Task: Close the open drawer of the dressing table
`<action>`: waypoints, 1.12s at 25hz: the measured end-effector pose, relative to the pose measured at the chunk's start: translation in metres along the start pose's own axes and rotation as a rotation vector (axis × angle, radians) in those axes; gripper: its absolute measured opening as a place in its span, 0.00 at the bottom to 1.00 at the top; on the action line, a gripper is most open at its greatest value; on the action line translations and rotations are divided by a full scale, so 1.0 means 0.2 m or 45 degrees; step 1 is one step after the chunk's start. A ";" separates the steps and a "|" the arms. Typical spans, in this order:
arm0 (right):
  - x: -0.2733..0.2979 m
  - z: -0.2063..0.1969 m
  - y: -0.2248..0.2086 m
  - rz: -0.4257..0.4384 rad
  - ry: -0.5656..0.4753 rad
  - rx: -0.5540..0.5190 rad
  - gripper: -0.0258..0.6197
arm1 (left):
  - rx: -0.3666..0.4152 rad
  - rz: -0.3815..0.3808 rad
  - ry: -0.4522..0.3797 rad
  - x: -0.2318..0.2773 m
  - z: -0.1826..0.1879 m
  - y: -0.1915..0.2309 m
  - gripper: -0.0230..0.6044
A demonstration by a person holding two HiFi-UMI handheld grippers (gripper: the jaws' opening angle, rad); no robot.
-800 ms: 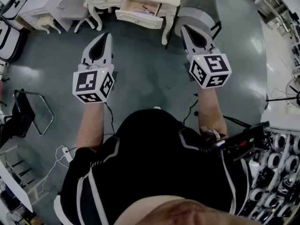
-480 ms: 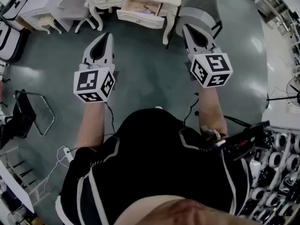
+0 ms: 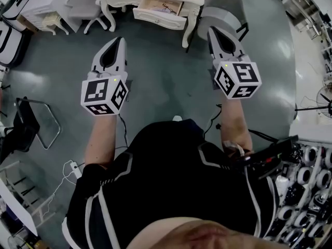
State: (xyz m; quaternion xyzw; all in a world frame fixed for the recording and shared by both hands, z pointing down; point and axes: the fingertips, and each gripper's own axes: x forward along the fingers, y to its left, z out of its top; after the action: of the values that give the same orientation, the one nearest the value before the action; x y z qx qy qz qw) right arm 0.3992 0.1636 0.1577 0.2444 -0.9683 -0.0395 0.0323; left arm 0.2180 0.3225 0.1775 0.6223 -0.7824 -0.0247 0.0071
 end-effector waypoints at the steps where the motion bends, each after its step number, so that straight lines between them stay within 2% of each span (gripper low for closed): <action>1: 0.00 -0.01 0.03 0.005 0.003 -0.003 0.05 | 0.000 -0.005 -0.001 -0.02 -0.01 0.01 0.04; 7: 0.05 -0.08 0.16 0.049 0.023 0.002 0.05 | -0.008 0.008 0.016 -0.07 -0.08 0.09 0.04; 13: 0.20 -0.06 0.16 0.065 -0.004 0.023 0.05 | -0.018 0.057 0.020 -0.01 -0.12 0.21 0.04; 16: 0.36 -0.05 0.15 0.094 -0.028 0.031 0.05 | -0.027 0.072 0.026 0.09 -0.13 0.31 0.04; 20: 0.56 -0.06 0.11 0.118 -0.043 0.043 0.05 | 0.016 0.063 0.043 0.26 -0.12 0.41 0.04; 28: 0.88 -0.11 -0.10 0.096 -0.014 0.071 0.05 | 0.012 0.022 0.078 0.74 -0.11 0.55 0.04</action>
State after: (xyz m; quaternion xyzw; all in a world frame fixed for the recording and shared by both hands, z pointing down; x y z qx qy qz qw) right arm 0.2558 0.0618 0.1853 0.2084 -0.9777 -0.0126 0.0218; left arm 0.0784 0.2029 0.2021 0.6160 -0.7873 -0.0019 0.0281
